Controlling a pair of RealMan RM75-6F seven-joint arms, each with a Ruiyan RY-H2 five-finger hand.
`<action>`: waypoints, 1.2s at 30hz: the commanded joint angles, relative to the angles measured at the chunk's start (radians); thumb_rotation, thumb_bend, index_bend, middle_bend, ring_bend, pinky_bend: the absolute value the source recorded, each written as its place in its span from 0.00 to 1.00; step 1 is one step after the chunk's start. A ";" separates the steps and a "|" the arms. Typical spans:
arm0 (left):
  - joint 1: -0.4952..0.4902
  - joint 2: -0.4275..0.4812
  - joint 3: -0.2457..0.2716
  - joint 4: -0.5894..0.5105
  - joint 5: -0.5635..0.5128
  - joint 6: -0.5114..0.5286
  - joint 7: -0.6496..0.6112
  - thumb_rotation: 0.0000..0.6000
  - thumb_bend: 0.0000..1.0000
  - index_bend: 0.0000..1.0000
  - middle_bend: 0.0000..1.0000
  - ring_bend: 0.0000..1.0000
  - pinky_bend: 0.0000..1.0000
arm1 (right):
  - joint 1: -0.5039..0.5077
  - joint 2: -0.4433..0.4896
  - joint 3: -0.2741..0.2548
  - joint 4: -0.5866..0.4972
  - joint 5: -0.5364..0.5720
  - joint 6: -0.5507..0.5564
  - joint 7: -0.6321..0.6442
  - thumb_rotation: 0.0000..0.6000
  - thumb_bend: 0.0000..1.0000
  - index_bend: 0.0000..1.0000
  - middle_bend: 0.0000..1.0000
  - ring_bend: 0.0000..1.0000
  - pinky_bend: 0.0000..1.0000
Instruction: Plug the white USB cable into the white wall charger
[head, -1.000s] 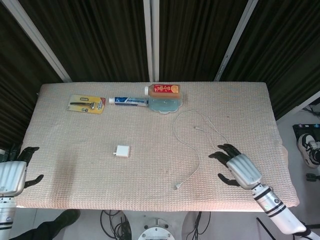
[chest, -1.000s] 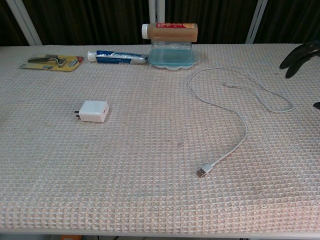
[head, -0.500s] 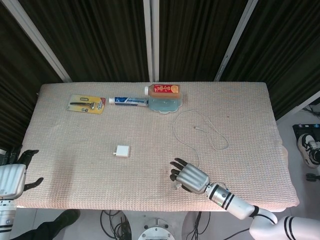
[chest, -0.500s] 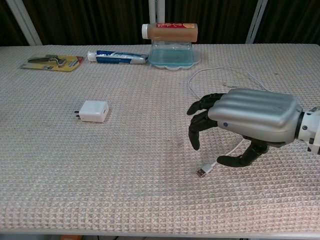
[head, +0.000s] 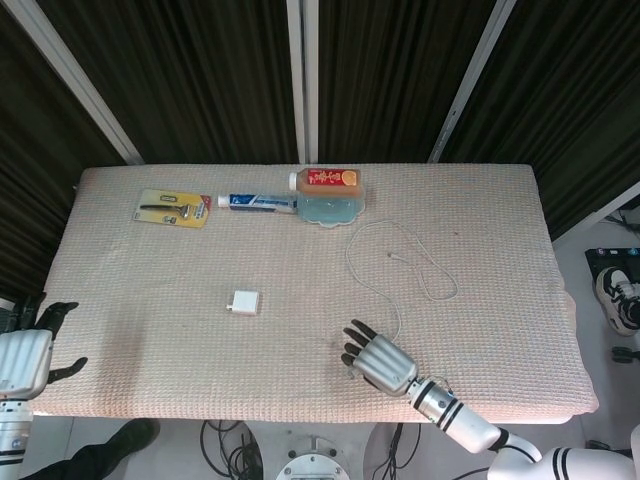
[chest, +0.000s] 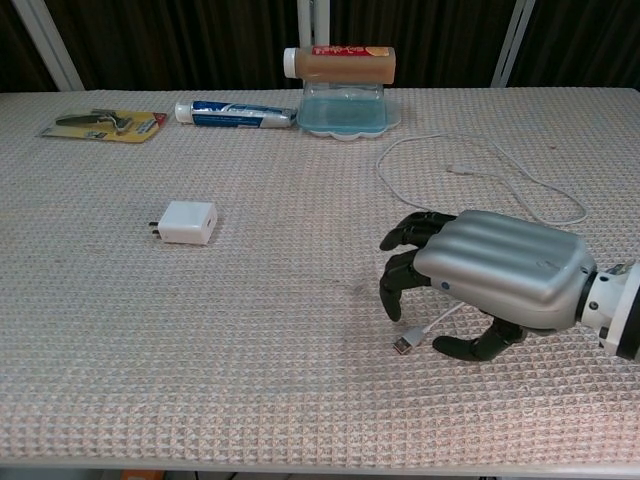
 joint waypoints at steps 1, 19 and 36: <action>-0.002 -0.001 0.000 0.004 0.001 -0.003 -0.003 1.00 0.07 0.21 0.23 0.04 0.01 | -0.004 -0.014 -0.005 0.006 0.008 0.009 -0.006 1.00 0.25 0.42 0.33 0.10 0.08; -0.008 -0.005 -0.001 0.024 -0.001 -0.020 -0.023 1.00 0.07 0.21 0.22 0.04 0.01 | 0.000 -0.029 -0.012 0.000 0.076 0.011 -0.057 1.00 0.29 0.47 0.34 0.11 0.05; -0.008 -0.010 -0.002 0.038 -0.008 -0.028 -0.031 1.00 0.07 0.21 0.22 0.04 0.01 | 0.012 -0.036 -0.011 -0.014 0.120 0.012 -0.082 1.00 0.32 0.51 0.35 0.11 0.02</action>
